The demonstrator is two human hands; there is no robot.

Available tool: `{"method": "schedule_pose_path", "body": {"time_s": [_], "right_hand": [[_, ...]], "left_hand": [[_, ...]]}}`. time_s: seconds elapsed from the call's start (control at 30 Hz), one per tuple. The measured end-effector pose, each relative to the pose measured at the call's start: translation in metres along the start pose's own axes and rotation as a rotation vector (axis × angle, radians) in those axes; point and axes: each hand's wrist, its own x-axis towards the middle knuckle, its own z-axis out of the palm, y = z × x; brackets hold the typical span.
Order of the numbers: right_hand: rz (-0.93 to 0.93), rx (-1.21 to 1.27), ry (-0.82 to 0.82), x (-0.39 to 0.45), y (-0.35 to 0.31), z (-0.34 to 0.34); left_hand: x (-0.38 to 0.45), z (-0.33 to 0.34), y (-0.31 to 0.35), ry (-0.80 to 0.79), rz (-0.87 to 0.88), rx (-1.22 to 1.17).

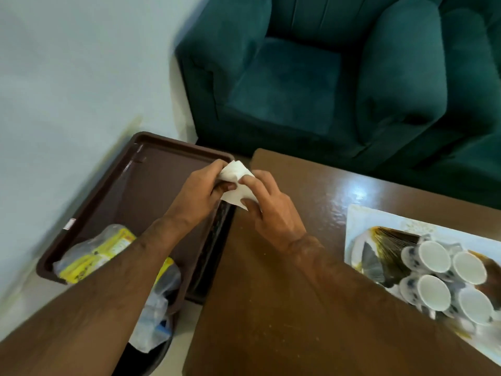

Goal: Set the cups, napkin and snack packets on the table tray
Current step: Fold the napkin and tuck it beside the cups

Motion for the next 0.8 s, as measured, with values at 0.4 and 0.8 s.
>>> {"method": "schedule_pose_path", "body": {"time_s": [0.4, 0.8], "right_hand": [[0.082, -0.114, 0.087, -0.128, 0.093, -0.131], [0.328, -0.282, 0.272, -0.255, 0.181, -0.244]], "left_hand": [[0.026, 0.143, 0.139, -0.205, 0.157, 0.046], [0.071, 0.287, 0.274, -0.477, 0.298, 0.053]]}}
